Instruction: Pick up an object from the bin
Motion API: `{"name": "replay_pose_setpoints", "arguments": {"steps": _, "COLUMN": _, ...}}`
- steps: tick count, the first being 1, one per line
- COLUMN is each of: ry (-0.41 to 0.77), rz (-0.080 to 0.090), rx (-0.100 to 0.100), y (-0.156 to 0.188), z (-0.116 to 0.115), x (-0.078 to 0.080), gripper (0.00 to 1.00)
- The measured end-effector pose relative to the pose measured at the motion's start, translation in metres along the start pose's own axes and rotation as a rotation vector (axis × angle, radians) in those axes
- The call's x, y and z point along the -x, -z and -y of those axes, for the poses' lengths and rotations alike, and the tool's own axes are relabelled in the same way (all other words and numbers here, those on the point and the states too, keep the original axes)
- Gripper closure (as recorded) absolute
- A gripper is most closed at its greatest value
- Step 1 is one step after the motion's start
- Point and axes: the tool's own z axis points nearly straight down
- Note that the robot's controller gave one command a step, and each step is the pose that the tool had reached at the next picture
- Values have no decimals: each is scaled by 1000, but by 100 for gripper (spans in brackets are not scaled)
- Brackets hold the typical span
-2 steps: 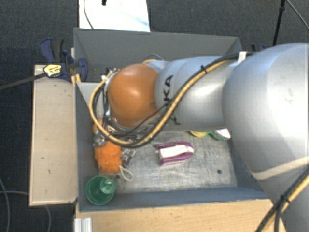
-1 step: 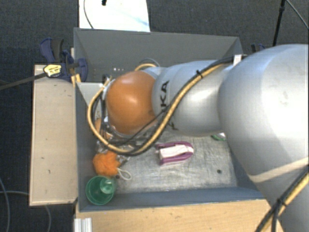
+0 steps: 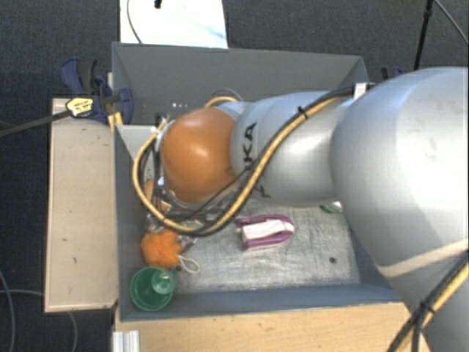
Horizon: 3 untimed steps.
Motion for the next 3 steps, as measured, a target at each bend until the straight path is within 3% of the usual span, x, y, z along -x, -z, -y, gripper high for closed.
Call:
{"name": "replay_pose_setpoints", "arguments": {"steps": 1, "ry": -2, "rz": -3, "rx": 2, "y": 4, "z": -1, "x": -1, "gripper": 100}}
{"name": "replay_pose_setpoints", "arguments": {"steps": 3, "ry": -3, "rz": -9, "rx": 8, "y": 44, "z": -2, "x": -2, "gripper": 100}}
